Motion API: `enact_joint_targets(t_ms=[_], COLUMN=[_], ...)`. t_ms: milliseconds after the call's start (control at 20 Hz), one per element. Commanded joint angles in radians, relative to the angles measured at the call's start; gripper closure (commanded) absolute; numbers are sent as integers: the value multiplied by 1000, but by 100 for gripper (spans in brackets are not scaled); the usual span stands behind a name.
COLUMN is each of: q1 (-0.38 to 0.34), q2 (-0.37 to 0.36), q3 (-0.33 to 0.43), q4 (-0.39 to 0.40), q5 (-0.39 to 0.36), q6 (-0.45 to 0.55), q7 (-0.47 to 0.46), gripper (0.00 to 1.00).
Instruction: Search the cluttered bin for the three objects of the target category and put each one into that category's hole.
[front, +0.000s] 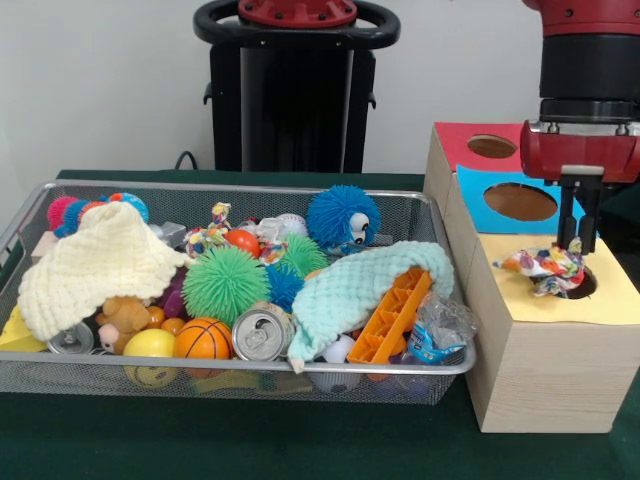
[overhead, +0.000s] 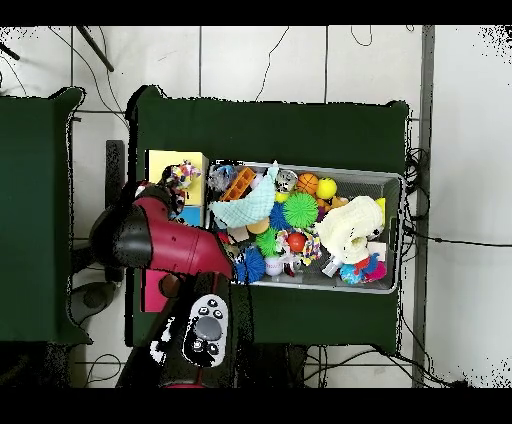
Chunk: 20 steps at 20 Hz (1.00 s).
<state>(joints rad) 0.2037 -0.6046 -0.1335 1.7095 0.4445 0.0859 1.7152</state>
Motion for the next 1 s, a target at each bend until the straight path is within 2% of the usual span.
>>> enact_joint_targets(t_ms=[50,550,1000], q1=[-52,-102,-180], q2=[25,8,23], q3=[64,123,239], q4=[66,132,160], q5=[-41,-50,-75], q6=[2,-28,-99], q7=[167,187,212], gripper=[100,100,100])
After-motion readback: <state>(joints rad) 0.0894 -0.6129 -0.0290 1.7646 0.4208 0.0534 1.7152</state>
